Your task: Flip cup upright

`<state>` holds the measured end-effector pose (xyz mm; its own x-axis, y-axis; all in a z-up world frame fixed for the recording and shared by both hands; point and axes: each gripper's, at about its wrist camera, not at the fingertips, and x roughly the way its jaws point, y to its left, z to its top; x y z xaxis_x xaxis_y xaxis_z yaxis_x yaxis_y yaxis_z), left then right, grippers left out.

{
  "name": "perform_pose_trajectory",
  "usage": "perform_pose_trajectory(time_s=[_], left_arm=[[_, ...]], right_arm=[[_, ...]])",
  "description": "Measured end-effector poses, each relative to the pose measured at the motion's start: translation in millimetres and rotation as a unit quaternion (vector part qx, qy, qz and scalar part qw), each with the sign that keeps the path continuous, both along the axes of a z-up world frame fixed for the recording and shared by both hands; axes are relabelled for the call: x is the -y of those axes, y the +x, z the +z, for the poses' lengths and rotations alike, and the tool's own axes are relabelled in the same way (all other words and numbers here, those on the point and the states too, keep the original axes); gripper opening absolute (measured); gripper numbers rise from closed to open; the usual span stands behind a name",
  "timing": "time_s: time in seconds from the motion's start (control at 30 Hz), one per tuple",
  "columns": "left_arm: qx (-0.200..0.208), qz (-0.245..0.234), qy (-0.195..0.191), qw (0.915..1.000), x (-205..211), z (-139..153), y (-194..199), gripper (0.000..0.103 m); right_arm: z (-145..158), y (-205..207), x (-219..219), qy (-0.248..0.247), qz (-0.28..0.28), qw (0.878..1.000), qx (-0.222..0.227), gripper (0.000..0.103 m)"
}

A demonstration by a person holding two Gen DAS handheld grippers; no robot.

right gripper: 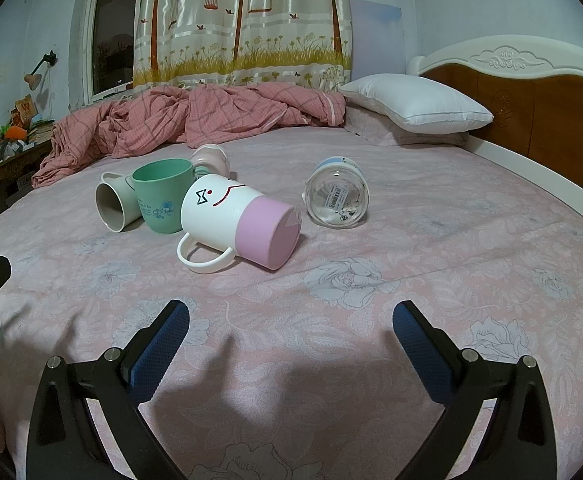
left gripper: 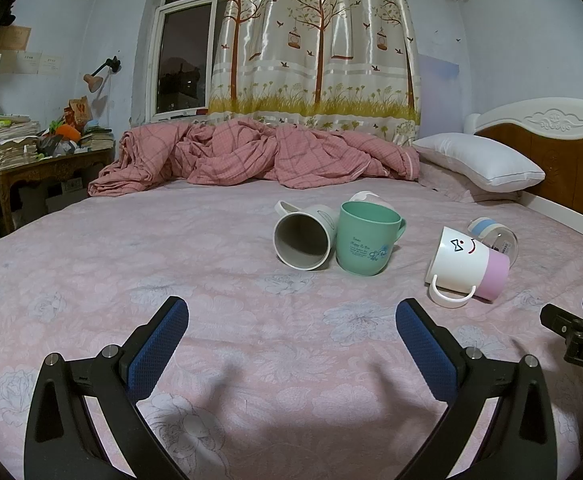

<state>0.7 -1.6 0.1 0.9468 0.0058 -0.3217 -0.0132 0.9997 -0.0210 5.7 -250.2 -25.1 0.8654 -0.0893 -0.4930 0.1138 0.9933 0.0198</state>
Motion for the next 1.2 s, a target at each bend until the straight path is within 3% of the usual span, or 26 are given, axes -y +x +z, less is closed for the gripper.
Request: perform_pose_trajectory(time_s=[1.2], left_arm=[[-0.002, 0.0, 0.0, 1.0, 0.4, -0.5, -1.3, 0.103]], right_arm=[[-0.8, 2.6, 0.5, 0.0, 0.0, 1.0, -0.003, 0.103]])
